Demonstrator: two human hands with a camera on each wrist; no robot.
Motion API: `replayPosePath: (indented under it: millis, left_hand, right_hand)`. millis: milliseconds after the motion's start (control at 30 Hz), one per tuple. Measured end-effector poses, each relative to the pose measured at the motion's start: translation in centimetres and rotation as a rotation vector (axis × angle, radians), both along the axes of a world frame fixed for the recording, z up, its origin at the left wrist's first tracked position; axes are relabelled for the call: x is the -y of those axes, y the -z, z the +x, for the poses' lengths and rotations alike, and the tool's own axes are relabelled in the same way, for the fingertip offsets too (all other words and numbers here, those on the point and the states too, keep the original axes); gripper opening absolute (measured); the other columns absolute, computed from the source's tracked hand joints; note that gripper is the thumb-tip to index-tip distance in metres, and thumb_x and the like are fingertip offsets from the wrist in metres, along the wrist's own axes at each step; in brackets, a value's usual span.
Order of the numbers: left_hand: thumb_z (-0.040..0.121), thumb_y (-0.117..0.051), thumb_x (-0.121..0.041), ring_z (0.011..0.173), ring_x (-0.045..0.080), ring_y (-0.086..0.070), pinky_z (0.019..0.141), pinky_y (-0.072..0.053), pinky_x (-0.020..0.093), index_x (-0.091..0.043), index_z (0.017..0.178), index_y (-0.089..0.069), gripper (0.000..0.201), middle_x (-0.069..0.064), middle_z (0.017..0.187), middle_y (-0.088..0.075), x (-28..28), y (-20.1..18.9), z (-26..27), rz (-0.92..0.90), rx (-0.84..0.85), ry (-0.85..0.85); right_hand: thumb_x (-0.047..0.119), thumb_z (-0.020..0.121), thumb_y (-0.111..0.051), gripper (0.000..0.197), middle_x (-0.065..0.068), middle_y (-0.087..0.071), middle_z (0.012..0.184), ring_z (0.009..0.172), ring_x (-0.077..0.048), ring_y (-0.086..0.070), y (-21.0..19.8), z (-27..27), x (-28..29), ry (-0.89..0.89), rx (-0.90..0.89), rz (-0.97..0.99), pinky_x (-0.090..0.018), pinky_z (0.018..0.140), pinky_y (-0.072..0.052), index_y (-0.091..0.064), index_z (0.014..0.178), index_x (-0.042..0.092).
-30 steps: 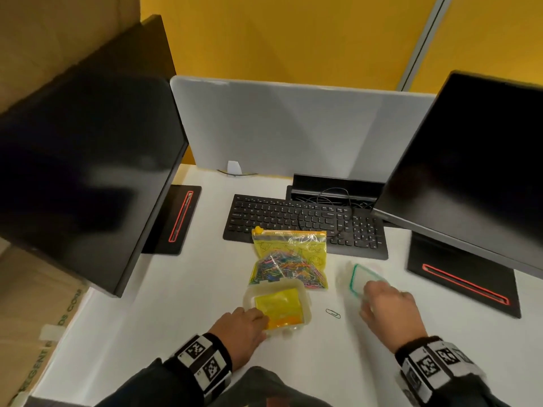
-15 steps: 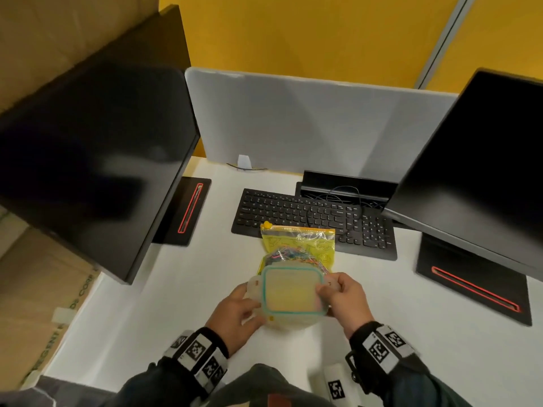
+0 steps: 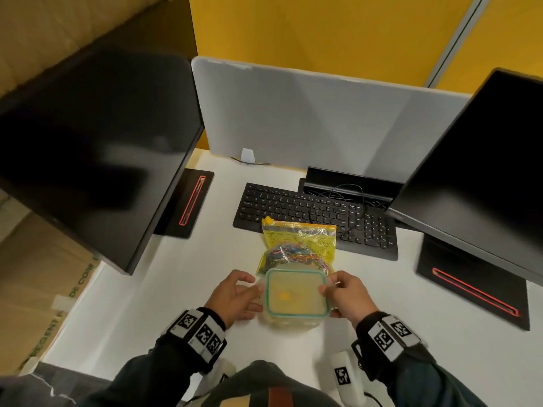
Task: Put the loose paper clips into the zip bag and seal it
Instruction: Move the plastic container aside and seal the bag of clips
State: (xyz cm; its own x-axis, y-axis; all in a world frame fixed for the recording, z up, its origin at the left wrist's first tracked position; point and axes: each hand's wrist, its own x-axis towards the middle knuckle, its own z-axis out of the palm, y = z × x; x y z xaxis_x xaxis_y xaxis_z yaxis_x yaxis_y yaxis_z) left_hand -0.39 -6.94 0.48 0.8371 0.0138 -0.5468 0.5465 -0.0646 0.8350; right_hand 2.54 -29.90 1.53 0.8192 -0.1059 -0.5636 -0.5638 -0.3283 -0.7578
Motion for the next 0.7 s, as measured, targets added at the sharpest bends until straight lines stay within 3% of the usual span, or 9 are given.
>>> replayPosePath:
  millis: [100, 200, 267, 400, 500, 600, 700]
  left_hand:
    - [0.084, -0.062, -0.016, 0.070, 0.026, -0.068, 0.057, -0.053, 0.028, -0.011, 0.092, -0.056, 0.012, 0.015, 0.088, -0.066, 0.0, -0.3, 0.7, 0.021, -0.004, 0.064]
    - [0.083, -0.060, -0.006, 0.053, 0.014, -0.063, 0.053, -0.053, 0.025, -0.008, 0.083, -0.058, 0.003, 0.009, 0.075, -0.062, 0.2, 0.1, 1.0, 0.104, -0.009, 0.088]
    - [0.081, -0.063, -0.007, 0.053, 0.014, -0.061, 0.052, -0.053, 0.026, -0.008, 0.083, -0.057, 0.006, 0.008, 0.070, -0.060, 0.4, 0.3, 1.1, 0.122, -0.018, 0.094]
    - [0.077, -0.069, -0.009, 0.056, 0.018, -0.058, 0.051, -0.052, 0.027, -0.004, 0.087, -0.056, 0.017, 0.008, 0.069, -0.056, 0.2, 0.8, 1.5, 0.145, -0.009, 0.097]
    - [0.077, -0.069, -0.007, 0.052, 0.017, -0.057, 0.052, -0.053, 0.029, -0.004, 0.083, -0.054, 0.016, 0.010, 0.066, -0.057, 0.0, 0.7, 1.8, 0.145, -0.007, 0.127]
    - [0.076, -0.071, -0.012, 0.055, 0.018, -0.057, 0.056, -0.050, 0.030, -0.008, 0.083, -0.052, 0.020, 0.008, 0.068, -0.057, 0.1, 0.3, 2.1, 0.181, -0.004, 0.135]
    - [0.071, -0.074, -0.032, 0.071, 0.016, -0.055, 0.060, -0.042, 0.027, -0.016, 0.088, -0.048, 0.035, -0.001, 0.077, -0.054, -0.2, -0.3, 2.6, 0.537, 0.040, 0.211]
  right_hand:
    - [0.010, 0.086, -0.059, 0.017, -0.015, -0.062, 0.101, 0.083, -0.027, -0.063, -0.2, 0.0, -0.1, -0.022, -0.012, -0.022, -0.032, 0.055, -0.055, -0.047, 0.076, 0.016]
    - [0.009, 0.084, -0.061, 0.015, -0.013, -0.063, 0.099, 0.085, -0.028, -0.064, -0.4, 0.1, -0.2, -0.077, 0.011, -0.066, -0.034, 0.057, -0.057, -0.048, 0.079, 0.014]
    - [0.009, 0.082, -0.064, 0.015, -0.012, -0.063, 0.095, 0.086, -0.031, -0.065, -0.4, 0.1, -0.2, -0.091, 0.016, -0.063, -0.039, 0.063, -0.060, -0.049, 0.081, 0.014]
    - [0.010, 0.077, -0.072, 0.021, -0.008, -0.062, 0.077, 0.066, -0.024, -0.064, 0.0, -0.1, 0.4, -0.022, -0.098, 0.071, -0.031, 0.059, -0.058, -0.052, 0.078, 0.012]
    - [0.024, 0.075, -0.075, 0.022, -0.006, -0.067, 0.072, 0.054, -0.017, -0.064, 0.2, -0.5, 1.3, -0.028, -0.256, 0.217, -0.025, 0.052, -0.054, -0.056, 0.076, 0.014]
    - [0.031, 0.072, -0.077, 0.032, -0.003, -0.060, 0.069, 0.057, -0.019, -0.057, 0.2, 0.1, 1.4, -0.115, -0.132, -0.029, -0.026, 0.053, -0.046, -0.049, 0.072, 0.016]
    - [0.042, 0.075, -0.071, 0.037, 0.001, -0.052, 0.068, 0.062, -0.017, -0.049, -0.6, 0.7, 1.0, -0.343, -0.007, -0.367, -0.028, 0.056, -0.037, -0.044, 0.068, 0.018]
